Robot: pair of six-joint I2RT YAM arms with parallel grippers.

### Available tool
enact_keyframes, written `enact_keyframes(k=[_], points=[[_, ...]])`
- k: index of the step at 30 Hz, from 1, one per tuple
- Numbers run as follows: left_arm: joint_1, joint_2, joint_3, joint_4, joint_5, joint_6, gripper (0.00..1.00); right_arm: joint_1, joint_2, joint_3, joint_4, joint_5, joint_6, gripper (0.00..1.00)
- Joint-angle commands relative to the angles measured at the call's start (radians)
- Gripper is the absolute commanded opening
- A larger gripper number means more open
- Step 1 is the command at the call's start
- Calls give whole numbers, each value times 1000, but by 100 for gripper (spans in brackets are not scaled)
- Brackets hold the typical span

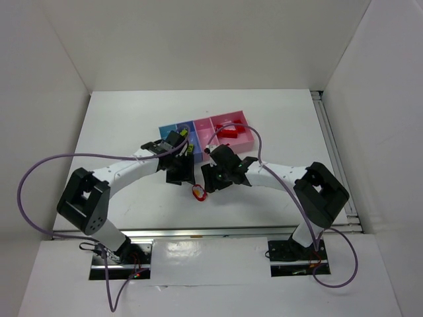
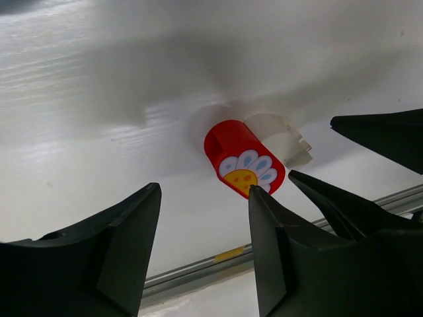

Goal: Sort the legos into containers by color

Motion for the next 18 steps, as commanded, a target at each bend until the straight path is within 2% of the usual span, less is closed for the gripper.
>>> enact_keyframes(k=[1, 4, 12, 18], points=[[-27, 37, 3, 32, 51, -19, 65, 7, -56, 3, -16, 71, -22, 59], [-46, 71, 3, 32, 60, -19, 60, 16, -45, 3, -16, 32, -41, 55], [-46, 103, -6, 23, 60, -19, 60, 16, -23, -15, 4, -42, -78, 55], [-46, 152, -6, 34, 63, -19, 59, 25, 6, -15, 16, -29, -88, 54]])
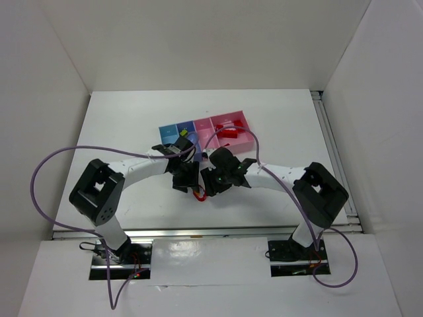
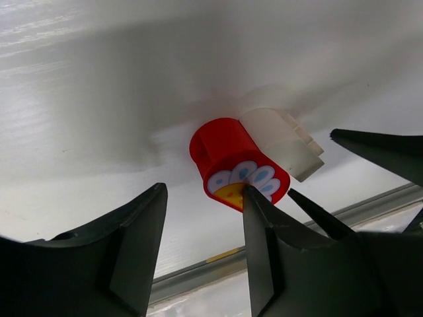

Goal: Sort the legos into containers by color

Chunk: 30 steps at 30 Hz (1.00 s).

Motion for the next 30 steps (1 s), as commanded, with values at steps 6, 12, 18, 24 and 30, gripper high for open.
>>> enact_keyframes(k=[6, 12, 18, 24, 30], points=[[-1, 59, -6, 24, -1, -14, 58, 12, 21, -11, 70, 18, 10, 45], [-1, 69, -6, 24, -2, -5, 58, 12, 21, -43, 115, 67, 48, 34], [-1, 69, 3, 4, -22, 24, 57, 12, 21, -84, 95, 170, 58, 31], [-1, 89, 3, 4, -22, 34, 56, 12, -8, -102, 85, 245, 81, 26], [-1, 99, -6, 13, -31, 43, 55, 12, -54, -138, 84, 256, 81, 26]])
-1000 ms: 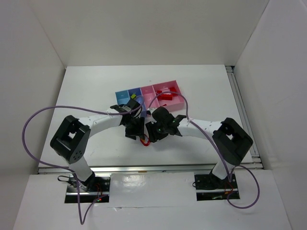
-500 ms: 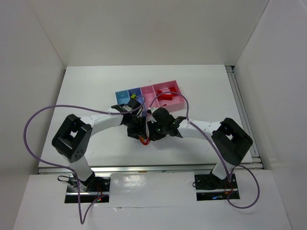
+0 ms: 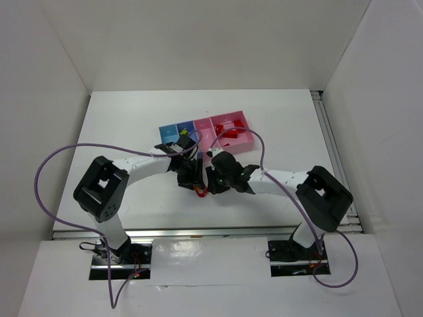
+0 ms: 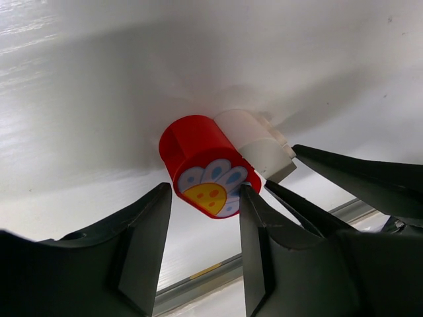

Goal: Sort the legos into containers by color

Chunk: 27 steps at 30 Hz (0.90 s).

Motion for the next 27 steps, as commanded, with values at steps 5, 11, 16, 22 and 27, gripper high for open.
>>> enact_keyframes(k=[5, 11, 16, 22, 27], points=[[24, 62, -36, -64, -88, 63, 52, -14, -28, -69, -61, 116, -18, 26], [35, 62, -45, -55, -97, 82, 51, -14, -48, -79, -71, 116, -9, 26], [44, 62, -45, -64, -102, 82, 51, -23, -75, -115, -91, 137, 0, 26], [44, 49, -23, -64, -91, 82, 51, -23, -89, -124, -100, 137, 22, 26], [44, 28, 39, -101, -91, 82, 51, -43, -98, -61, -118, 137, 11, 26]])
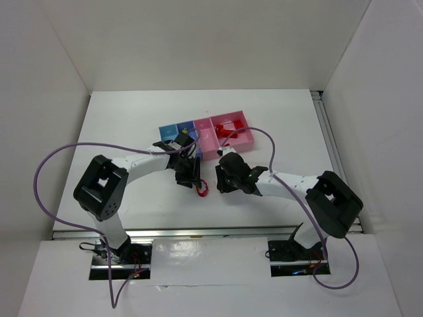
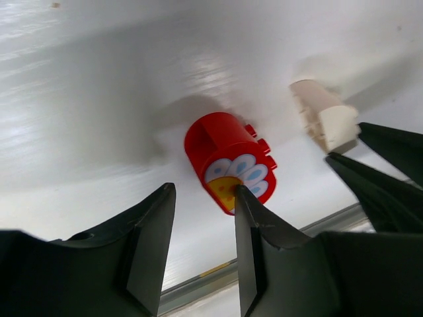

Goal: Sort the legos into containers by color

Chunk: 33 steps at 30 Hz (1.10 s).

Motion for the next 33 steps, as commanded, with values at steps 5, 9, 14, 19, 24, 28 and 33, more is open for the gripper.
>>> enact_keyframes(k=[5, 9, 14, 19, 24, 28, 33], points=[[11, -77, 95, -152, -126, 41, 52, -28, -53, 71, -111, 24, -33, 26], [20, -117, 176, -215, -173, 41, 54, -68, -74, 91, -132, 2, -33, 26], [83, -181, 239, -245, -192, 50, 54, -90, -97, 169, -132, -7, -64, 26], [173, -227, 262, -255, -156, 73, 54, -119, -16, 287, -187, -19, -104, 30], [201, -266, 228, -256, -136, 82, 54, -119, 15, 252, -238, -5, -148, 84], [210, -266, 219, -246, -136, 82, 54, -119, 83, 232, -273, -59, -203, 89], [210, -257, 201, -237, -127, 82, 54, -98, 156, 243, -307, -94, -254, 84]])
